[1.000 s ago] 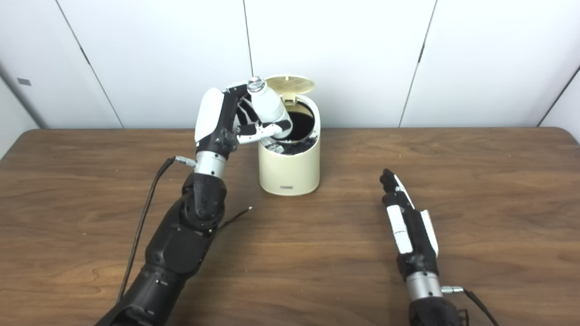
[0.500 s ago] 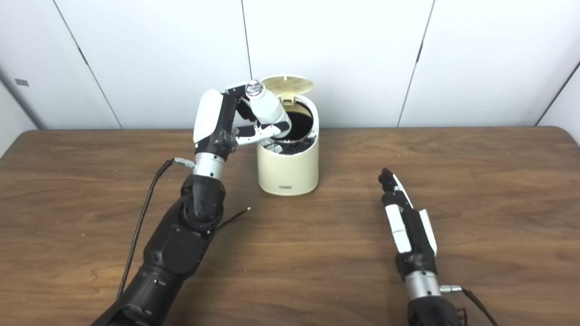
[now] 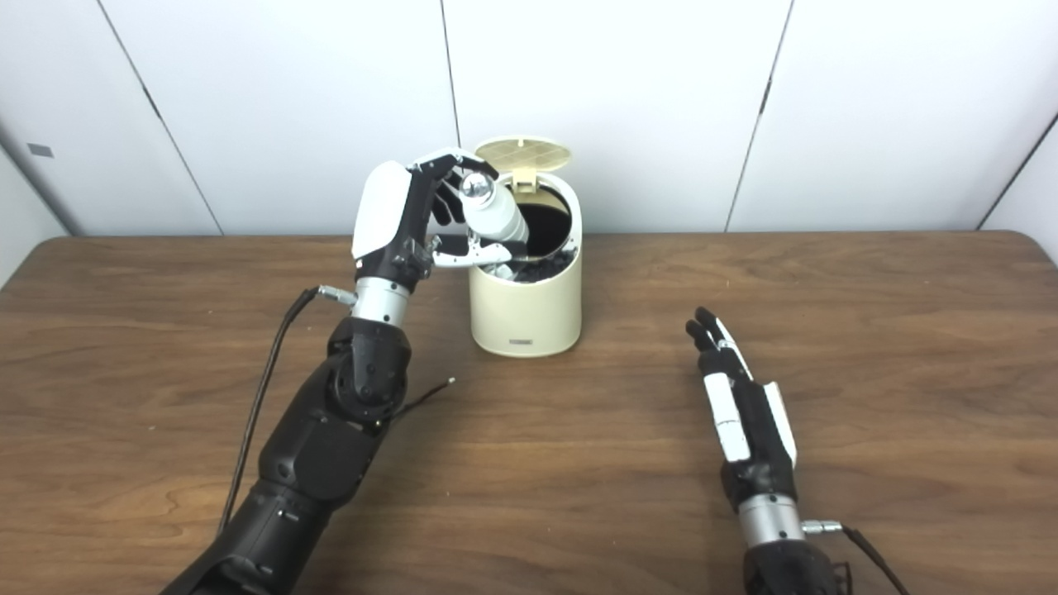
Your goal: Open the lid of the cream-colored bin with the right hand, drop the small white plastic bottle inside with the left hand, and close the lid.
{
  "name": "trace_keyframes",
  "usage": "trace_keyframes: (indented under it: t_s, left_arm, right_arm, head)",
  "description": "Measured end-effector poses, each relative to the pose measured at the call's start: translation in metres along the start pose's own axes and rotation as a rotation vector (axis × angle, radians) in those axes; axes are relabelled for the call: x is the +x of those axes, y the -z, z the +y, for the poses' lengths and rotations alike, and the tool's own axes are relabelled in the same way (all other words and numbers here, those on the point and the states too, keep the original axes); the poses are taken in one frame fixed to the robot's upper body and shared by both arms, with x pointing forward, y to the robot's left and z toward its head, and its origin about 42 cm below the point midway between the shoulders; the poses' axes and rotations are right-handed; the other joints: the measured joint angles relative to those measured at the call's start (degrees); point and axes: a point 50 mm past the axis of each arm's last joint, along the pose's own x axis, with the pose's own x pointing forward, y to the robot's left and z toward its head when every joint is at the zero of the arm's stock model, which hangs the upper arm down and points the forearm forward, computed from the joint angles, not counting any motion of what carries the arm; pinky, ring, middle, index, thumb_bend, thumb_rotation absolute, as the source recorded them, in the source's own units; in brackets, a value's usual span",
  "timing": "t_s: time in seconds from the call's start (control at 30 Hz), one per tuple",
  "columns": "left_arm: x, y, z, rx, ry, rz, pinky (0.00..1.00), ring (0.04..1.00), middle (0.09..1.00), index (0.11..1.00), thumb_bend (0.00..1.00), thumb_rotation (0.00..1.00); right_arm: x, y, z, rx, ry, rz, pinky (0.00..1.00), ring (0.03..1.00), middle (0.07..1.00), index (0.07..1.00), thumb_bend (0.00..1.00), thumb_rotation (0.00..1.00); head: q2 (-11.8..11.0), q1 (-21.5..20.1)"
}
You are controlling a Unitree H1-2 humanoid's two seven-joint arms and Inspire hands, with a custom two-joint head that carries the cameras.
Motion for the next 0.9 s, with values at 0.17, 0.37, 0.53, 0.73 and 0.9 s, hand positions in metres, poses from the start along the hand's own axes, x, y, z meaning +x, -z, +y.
trace_keyframes:
  t_s: [0.17, 0.37, 0.53, 0.73, 0.9]
  left_arm:
    - [0.0005, -0.0016, 0.0008, -0.001, -0.002, -0.002, 0.33, 0.391, 0.488, 0.602, 0.99, 0.07]
    - [0.0007, -0.002, 0.0011, 0.0, -0.004, -0.001, 0.35, 0.418, 0.495, 0.602, 1.0, 0.1]
    - [0.0008, -0.0022, 0.0013, -0.001, -0.005, 0.0, 0.34, 0.404, 0.497, 0.564, 1.0, 0.09]
    - [0.001, -0.0024, 0.0021, -0.01, -0.008, 0.001, 0.37, 0.427, 0.498, 0.544, 1.0, 0.12]
    - [0.0015, -0.0047, 0.0053, -0.063, -0.031, -0.022, 0.31, 0.375, 0.456, 0.494, 0.75, 0.06]
  right_arm:
    - [0.0, 0.0, -0.0002, 0.002, 0.0, 0.0, 0.98, 0.961, 0.906, 0.892, 0.67, 0.93]
    - [0.0, 0.0, -0.0003, -0.001, 0.001, 0.0, 0.97, 0.956, 0.904, 0.89, 0.66, 0.94]
    - [0.0001, 0.0001, -0.0004, -0.009, 0.002, 0.0, 0.97, 0.954, 0.903, 0.89, 0.67, 0.95]
    - [0.0003, 0.0002, -0.0012, 0.0, 0.004, 0.001, 0.99, 0.959, 0.911, 0.901, 0.66, 0.94]
    - [0.0015, 0.0007, -0.0029, -0.005, 0.004, 0.002, 0.99, 0.96, 0.91, 0.899, 0.66, 0.94]
  head:
    - [0.09, 0.09]
    - [0.09, 0.26]
    - [0.09, 0.26]
    - [0.09, 0.44]
    - [0.09, 0.53]
